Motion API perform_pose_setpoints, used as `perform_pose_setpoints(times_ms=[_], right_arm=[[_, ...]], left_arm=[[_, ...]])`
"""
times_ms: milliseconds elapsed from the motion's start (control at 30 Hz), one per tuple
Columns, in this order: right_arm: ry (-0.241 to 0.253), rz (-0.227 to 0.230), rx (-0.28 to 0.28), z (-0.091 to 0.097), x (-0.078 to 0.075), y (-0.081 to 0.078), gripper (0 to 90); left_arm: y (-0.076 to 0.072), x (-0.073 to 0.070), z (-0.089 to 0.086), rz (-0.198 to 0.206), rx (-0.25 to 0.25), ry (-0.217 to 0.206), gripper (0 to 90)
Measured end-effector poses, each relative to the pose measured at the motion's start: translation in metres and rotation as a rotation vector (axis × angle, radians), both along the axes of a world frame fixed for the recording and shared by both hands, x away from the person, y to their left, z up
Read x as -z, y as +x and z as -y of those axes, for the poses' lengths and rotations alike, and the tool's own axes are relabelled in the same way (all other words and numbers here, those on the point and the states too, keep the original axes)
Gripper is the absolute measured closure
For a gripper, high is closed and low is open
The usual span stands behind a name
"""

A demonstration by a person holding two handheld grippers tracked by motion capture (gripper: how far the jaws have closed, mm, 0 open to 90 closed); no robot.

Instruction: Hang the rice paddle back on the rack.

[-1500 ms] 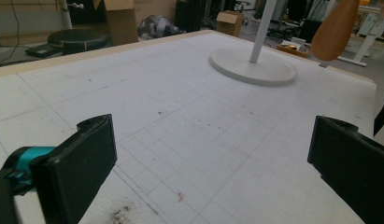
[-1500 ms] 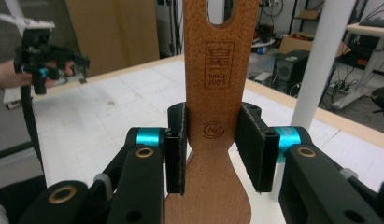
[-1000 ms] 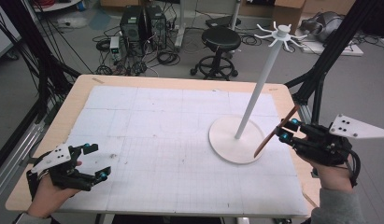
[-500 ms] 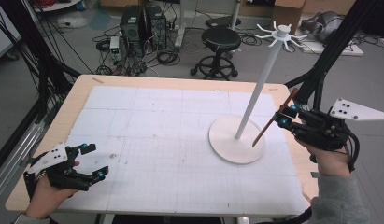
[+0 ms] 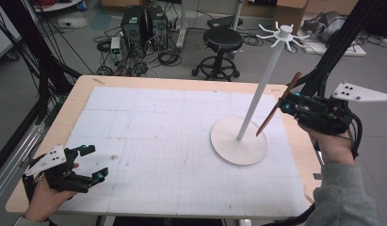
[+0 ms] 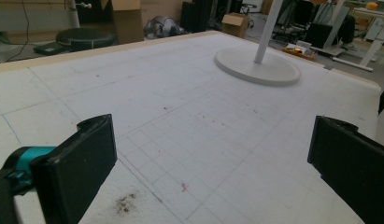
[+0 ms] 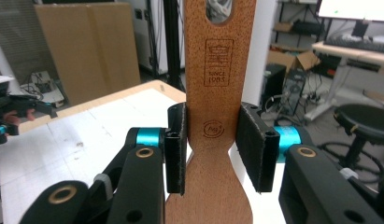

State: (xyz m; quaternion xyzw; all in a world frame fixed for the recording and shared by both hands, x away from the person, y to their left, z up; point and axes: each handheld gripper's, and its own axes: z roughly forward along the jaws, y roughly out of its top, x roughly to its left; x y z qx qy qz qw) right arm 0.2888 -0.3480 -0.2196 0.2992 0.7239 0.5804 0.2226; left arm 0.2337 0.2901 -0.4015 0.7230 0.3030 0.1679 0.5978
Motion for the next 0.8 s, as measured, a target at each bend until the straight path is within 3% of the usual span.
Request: perform_pose_setpoints(times_ms=[800], right_arm=[[-0.007,0.056,0.052,0.016,-0.029,0.014,65.2]], left_arm=[[-0.007,0.000,-0.009,0.000,-0.028,-0.004,1.8]])
